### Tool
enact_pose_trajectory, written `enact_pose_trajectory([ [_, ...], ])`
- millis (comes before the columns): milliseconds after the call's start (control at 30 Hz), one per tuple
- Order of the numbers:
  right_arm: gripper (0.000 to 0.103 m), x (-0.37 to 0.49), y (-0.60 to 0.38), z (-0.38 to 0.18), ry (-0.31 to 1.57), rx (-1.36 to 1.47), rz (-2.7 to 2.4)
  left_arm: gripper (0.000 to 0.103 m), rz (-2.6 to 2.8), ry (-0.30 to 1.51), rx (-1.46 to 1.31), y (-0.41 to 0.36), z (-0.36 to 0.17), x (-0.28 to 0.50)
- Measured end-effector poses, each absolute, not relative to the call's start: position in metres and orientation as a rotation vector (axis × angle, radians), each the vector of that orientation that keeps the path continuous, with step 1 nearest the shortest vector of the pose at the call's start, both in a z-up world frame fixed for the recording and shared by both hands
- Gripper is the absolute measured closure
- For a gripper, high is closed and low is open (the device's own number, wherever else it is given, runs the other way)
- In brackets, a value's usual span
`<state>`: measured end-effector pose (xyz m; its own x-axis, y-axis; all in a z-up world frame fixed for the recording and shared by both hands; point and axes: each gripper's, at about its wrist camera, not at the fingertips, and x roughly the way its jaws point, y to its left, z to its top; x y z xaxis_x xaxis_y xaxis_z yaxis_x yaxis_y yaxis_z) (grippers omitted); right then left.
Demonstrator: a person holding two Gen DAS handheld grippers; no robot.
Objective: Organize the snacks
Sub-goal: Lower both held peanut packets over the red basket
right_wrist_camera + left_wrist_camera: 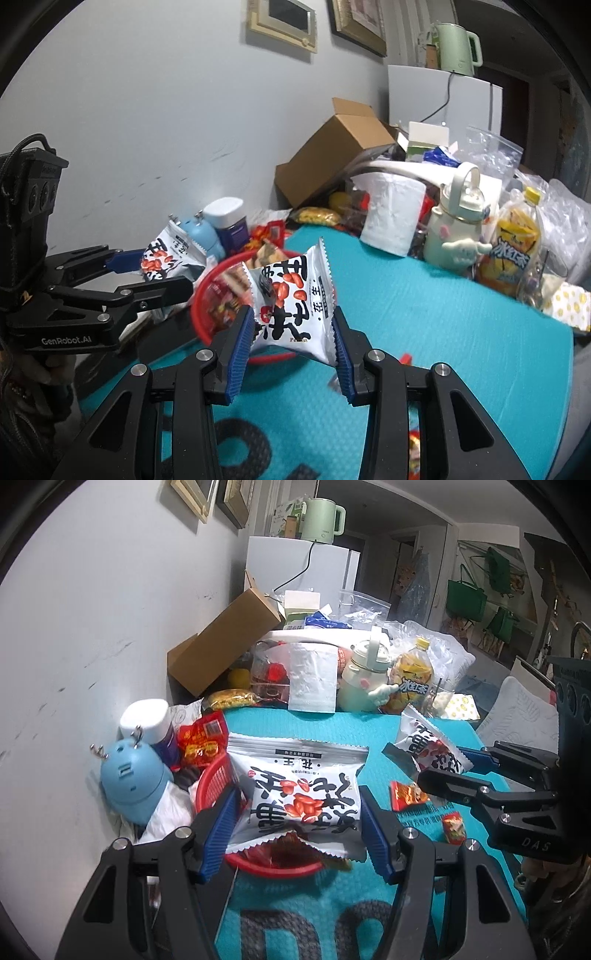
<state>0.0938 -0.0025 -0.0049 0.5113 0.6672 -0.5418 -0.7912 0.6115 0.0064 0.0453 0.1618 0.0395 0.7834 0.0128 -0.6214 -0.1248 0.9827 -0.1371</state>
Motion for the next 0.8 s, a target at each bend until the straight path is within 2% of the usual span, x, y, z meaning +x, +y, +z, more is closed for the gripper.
enact_pose_trajectory([
  [433, 0.063, 0.143, 0.012, -0.017, 0.579, -0.26, 0.86, 0.041, 0.047, 0.734, -0.164, 0.171, 0.014, 0.116],
  [800, 0.063, 0.158, 0.019, -0.026, 0.604, -0.267, 0.854, 0.04, 0.042, 0.817, -0.155, 0.172, -0.006, 0.141],
])
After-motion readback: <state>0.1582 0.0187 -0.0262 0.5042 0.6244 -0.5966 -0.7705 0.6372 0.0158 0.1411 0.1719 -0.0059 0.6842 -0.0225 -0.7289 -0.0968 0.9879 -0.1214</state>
